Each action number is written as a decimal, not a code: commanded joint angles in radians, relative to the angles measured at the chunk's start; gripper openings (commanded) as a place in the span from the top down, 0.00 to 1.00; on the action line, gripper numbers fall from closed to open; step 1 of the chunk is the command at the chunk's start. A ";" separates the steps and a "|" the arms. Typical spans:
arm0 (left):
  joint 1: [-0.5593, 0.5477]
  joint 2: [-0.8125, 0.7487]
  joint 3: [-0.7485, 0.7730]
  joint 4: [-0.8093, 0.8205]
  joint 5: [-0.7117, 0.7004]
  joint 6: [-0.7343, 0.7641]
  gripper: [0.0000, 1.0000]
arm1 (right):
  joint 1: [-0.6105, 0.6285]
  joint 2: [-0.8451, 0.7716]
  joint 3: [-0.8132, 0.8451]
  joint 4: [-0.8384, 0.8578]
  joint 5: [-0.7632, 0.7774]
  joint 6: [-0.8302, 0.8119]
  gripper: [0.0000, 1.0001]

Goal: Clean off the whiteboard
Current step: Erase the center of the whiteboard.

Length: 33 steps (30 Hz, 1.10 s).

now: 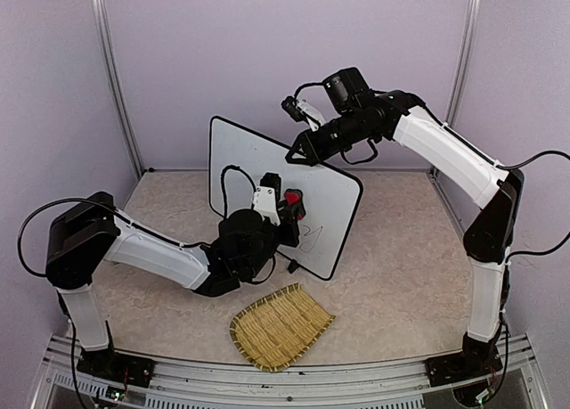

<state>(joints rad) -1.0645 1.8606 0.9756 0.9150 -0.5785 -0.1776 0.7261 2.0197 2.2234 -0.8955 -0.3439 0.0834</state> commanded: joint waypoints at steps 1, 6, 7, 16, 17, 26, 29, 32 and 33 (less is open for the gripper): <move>-0.024 0.088 -0.030 -0.044 -0.022 -0.044 0.80 | 0.060 0.090 -0.062 -0.090 -0.156 0.056 1.00; -0.038 0.142 -0.023 -0.140 -0.067 -0.115 0.80 | 0.060 0.093 -0.061 -0.090 -0.157 0.058 1.00; -0.038 0.148 -0.021 -0.165 -0.076 -0.132 0.81 | 0.060 0.093 -0.060 -0.090 -0.158 0.058 1.00; -0.020 0.096 -0.018 -0.134 -0.082 -0.086 0.80 | 0.060 0.093 -0.062 -0.089 -0.158 0.062 1.00; -0.007 0.078 -0.010 -0.133 -0.084 -0.072 0.80 | 0.061 0.091 -0.064 -0.090 -0.156 0.062 1.00; 0.093 -0.079 0.026 -0.130 -0.080 0.019 0.79 | 0.061 0.085 -0.069 -0.089 -0.150 0.059 1.00; 0.100 -0.065 0.035 -0.146 -0.073 0.028 0.79 | 0.061 0.086 -0.067 -0.089 -0.151 0.059 1.00; 0.092 -0.011 0.032 -0.155 -0.080 0.023 0.79 | 0.061 0.088 -0.067 -0.088 -0.154 0.059 1.00; 0.088 0.015 0.030 -0.159 -0.074 0.009 0.79 | 0.060 0.089 -0.066 -0.088 -0.155 0.059 1.00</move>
<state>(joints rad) -0.9691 1.8008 0.9867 0.7570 -0.6613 -0.1715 0.7261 2.0197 2.2215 -0.8925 -0.3370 0.0917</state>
